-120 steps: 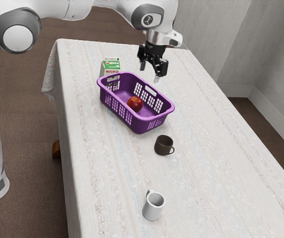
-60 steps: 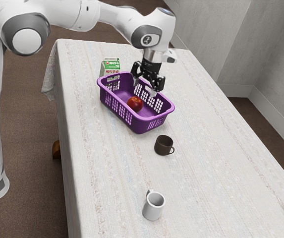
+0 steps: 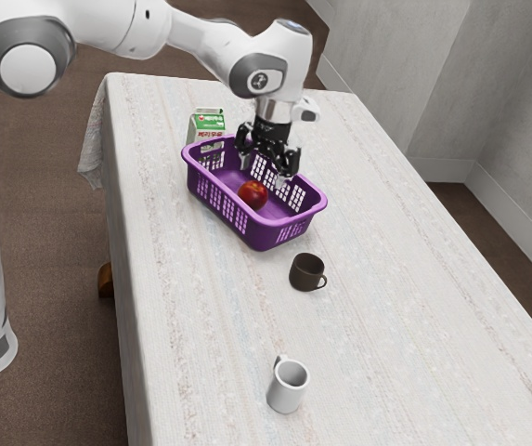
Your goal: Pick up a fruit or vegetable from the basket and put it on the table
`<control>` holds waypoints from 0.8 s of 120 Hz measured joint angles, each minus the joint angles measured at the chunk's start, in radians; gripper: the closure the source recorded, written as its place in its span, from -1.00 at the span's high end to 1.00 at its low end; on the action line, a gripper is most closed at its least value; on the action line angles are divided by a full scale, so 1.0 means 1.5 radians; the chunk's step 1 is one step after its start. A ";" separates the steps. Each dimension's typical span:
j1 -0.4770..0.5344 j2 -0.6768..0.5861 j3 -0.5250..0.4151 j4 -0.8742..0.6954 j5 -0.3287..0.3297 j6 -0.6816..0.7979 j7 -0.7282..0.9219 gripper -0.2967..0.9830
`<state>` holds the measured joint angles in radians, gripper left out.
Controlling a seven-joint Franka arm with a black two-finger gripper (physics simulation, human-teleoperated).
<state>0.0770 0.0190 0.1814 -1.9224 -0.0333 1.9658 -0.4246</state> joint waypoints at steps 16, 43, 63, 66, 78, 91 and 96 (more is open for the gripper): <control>0.004 0.002 0.001 -0.006 -0.002 0.012 -0.011 0.54; 0.020 0.007 0.001 -0.036 -0.005 0.035 -0.025 0.54; 0.027 0.008 0.000 -0.041 -0.007 0.051 -0.034 0.54; 0.026 0.008 0.000 -0.041 -0.007 0.053 -0.035 0.54; 0.020 0.004 0.000 -0.049 -0.007 0.060 -0.039 0.54; 0.010 -0.006 0.000 -0.065 -0.007 0.065 -0.045 0.54; 0.006 -0.006 0.000 -0.066 -0.007 0.066 -0.047 0.54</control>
<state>0.0866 0.0094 0.1810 -2.0211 -0.0438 2.0646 -0.4944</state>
